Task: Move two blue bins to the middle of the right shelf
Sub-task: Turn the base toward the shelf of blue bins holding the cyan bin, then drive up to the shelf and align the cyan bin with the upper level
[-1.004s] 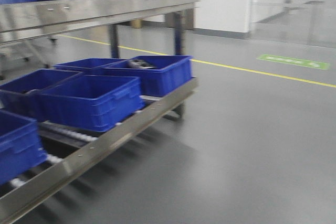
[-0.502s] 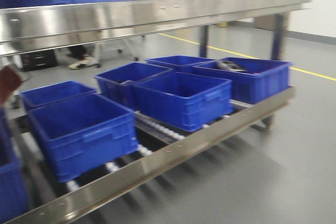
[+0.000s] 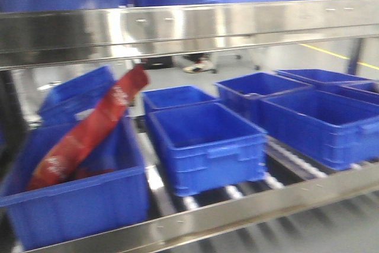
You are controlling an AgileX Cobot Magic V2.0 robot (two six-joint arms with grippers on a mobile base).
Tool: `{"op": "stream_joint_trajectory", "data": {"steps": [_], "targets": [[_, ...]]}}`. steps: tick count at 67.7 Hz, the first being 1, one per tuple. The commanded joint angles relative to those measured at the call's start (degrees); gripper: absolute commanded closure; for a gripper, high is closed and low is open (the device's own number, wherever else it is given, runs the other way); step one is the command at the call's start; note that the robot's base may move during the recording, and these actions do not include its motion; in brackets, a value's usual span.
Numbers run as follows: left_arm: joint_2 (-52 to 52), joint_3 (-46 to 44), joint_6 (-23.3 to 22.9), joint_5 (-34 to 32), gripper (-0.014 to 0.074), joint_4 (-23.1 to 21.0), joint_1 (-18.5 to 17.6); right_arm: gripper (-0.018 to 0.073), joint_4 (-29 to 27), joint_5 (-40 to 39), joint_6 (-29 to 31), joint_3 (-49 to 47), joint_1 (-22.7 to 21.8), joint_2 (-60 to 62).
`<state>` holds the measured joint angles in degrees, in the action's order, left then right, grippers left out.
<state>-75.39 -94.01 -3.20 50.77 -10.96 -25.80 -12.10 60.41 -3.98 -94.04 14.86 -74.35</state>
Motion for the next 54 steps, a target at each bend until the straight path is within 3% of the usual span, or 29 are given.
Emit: {"op": "stream_joint_trajectory", "data": {"steps": [1,54], "targets": [[1.81,-1.07,0.04,-4.22,0.0707,-2.47,-0.23,0.0713,2.62,-3.89,0.47,-0.61,-0.49,0.37],[1.81,-1.07,0.04,-4.22,0.0707,-2.47,-0.23,0.0713,2.62,-3.89,0.47,-0.61,-0.49,0.37]]}}
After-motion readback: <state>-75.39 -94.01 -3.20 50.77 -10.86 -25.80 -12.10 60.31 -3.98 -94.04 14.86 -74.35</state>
